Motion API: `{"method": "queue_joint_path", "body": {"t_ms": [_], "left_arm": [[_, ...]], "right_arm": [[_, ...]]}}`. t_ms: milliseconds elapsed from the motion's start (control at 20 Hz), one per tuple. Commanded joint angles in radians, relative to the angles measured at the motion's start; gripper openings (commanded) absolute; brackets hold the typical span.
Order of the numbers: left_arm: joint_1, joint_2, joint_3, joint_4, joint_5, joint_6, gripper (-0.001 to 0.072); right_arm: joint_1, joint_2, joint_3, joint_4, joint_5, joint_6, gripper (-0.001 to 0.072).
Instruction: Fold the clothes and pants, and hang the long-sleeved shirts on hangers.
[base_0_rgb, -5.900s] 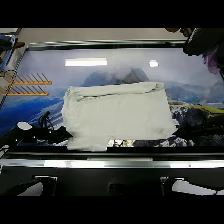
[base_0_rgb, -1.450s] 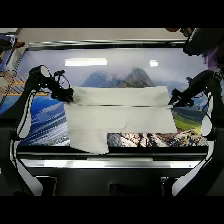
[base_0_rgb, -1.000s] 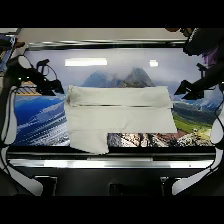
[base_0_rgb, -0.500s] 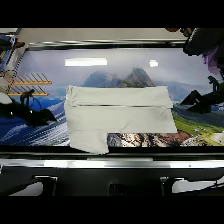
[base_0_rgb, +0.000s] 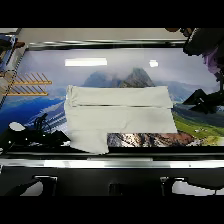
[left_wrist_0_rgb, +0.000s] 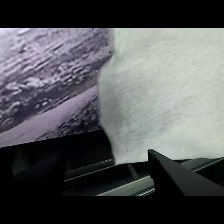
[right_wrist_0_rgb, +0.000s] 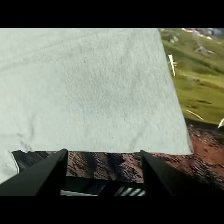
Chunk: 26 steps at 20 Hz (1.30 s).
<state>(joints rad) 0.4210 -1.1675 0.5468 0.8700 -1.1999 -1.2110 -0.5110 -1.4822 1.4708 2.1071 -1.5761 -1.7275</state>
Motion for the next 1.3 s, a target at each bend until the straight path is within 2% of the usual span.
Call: {"method": "queue_joint_path", "body": {"t_ms": [0,300,550,650,750,800,900,1250], "left_arm": [[0.001,0.005,-0.058,-0.093,0.018,0.051,0.058],[-0.004,0.002,-0.062,-0.142,0.022,0.06,0.0579],[-0.097,-0.028,-0.062,-0.145,0.023,0.055,0.0565],[-0.123,-0.046,-0.062,-0.145,0.032,0.049,0.0411],[-0.125,-0.053,-0.061,-0.145,0.035,0.049,0.0153],[-0.123,-0.053,-0.061,-0.145,0.035,0.049,0.0093],[-0.121,-0.053,-0.061,-0.145,0.035,0.049,0.0017],[-0.121,-0.053,-0.061,-0.145,0.034,0.052,0.0016]], "right_arm": [[-0.001,0.029,-0.002,0.001,-0.002,0.008,0.052],[-0.001,0.03,-0.002,0.001,-0.004,0.011,0.052],[-0.001,0.03,-0.002,-0.006,-0.002,0.011,0.052],[-0.001,0.03,-0.002,-0.008,-0.002,0.011,0.052],[-0.001,0.03,-0.002,-0.016,-0.003,0.011,0.052],[-0.001,0.03,-0.002,-0.021,-0.006,0.011,0.0519],[-0.01,0.03,-0.002,-0.029,-0.02,0.01,0.0518],[-0.027,-0.094,-0.088,-0.064,-0.047,0.003,0.0521]]}}
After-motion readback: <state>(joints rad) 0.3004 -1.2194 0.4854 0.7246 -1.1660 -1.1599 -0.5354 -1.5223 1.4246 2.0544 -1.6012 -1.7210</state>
